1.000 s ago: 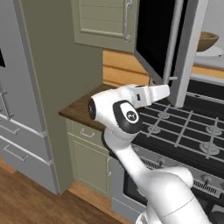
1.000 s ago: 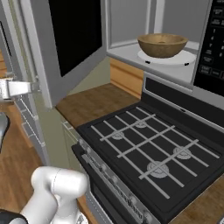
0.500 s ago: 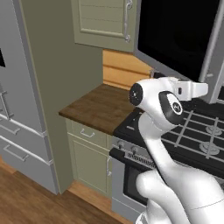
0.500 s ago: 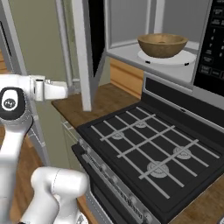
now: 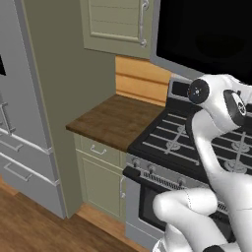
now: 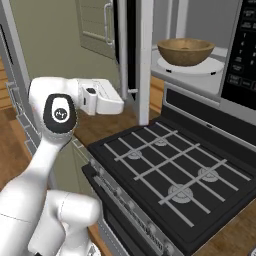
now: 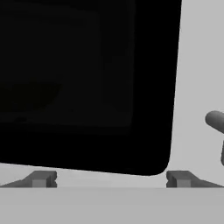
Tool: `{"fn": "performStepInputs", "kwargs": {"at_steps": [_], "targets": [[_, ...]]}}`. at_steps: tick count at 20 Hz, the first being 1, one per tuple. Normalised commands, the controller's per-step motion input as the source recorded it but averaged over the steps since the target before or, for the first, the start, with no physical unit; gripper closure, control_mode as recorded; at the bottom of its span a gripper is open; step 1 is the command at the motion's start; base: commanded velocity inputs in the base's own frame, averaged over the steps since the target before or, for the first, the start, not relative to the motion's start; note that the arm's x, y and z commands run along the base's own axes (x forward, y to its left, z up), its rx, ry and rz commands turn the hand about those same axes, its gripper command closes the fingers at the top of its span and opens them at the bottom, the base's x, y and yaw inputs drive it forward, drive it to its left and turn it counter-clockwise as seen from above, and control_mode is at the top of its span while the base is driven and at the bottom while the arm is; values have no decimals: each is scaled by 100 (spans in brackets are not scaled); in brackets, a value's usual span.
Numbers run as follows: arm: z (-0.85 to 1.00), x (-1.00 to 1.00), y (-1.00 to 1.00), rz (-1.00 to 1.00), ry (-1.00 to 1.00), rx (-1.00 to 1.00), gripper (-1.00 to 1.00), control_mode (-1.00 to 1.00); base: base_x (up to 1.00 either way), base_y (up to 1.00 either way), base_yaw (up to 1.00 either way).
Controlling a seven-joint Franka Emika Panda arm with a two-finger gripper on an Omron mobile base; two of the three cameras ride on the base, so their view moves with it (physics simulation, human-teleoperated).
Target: Pick the avocado from the sink and place it in the bowl. Then pick the bowl and place it in the microwave. Then close the microwave door and press the start button.
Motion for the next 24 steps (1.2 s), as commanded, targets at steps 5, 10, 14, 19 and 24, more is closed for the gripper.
{"fn": "performStepInputs", "kwargs": {"at_steps": [5, 10, 14, 19, 24], "targets": [[18, 72, -24, 4, -28, 19, -100, -100, 0, 0, 0], [12, 92, -3, 3, -18, 15, -100, -100, 0, 0, 0], [33, 77, -45, 0, -12, 15, -100, -100, 0, 0, 0], [30, 56, -69, 0, -3, 15, -100, -100, 0, 0, 0], [7, 63, -45, 0, 0, 7, -100, -100, 0, 0, 0]]}}
